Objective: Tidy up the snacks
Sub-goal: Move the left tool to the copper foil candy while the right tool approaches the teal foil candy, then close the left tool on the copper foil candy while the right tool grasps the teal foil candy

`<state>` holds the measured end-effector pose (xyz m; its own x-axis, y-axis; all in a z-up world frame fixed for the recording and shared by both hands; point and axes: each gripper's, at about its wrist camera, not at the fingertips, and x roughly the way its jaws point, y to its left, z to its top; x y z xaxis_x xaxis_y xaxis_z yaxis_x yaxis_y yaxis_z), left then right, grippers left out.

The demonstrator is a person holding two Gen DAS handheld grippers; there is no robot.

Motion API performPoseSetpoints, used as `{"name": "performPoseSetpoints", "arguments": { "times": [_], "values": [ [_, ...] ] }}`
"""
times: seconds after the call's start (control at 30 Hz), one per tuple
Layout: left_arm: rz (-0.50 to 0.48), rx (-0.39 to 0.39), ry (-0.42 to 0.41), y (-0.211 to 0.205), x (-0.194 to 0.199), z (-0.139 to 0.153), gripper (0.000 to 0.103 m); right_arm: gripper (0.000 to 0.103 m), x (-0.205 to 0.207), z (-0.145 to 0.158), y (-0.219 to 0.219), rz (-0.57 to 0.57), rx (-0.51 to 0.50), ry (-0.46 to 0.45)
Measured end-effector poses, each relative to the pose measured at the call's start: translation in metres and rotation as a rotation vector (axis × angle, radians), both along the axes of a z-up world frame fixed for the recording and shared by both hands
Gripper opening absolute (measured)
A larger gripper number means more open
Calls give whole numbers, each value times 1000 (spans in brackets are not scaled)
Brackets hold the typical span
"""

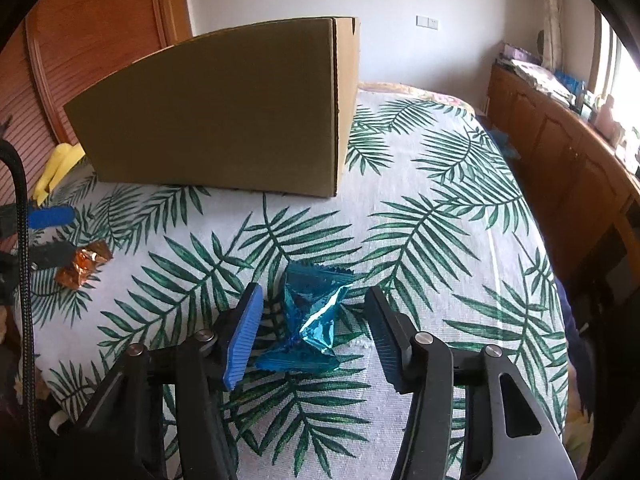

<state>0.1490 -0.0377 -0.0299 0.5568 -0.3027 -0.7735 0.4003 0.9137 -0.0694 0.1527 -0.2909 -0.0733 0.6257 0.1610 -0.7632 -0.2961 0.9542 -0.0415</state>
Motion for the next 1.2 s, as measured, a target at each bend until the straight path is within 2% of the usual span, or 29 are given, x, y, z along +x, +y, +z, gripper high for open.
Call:
{"name": "performPoseSetpoints", "arguments": {
  "times": [0.17, 0.4, 0.5, 0.63, 0.8, 0.93, 1.2],
  "values": [
    [8, 1, 17, 4, -2, -9, 66, 54, -3, -6, 5, 5, -47, -4],
    [7, 10, 18, 4, -6, -18, 65, 54, -7, -8, 4, -9, -38, -28],
    [8, 4, 10, 5, -8, -18, 56, 54, -9, -8, 5, -9, -42, -32],
    [0, -13, 10, 4, -11, -17, 38, 54, -9, -8, 6, -9, -44, -35],
    [-6, -34, 10, 2, -13, -17, 25, 54, -10, -9, 7, -10, -44, -38],
    [3, -51, 0, 3, -13, -16, 22, 54, -11, -8, 8, -12, -51, -43],
    [28, -98, 7, 8, -21, -14, 22, 54, -10, -8, 7, -12, -50, -43]
  ]
}}
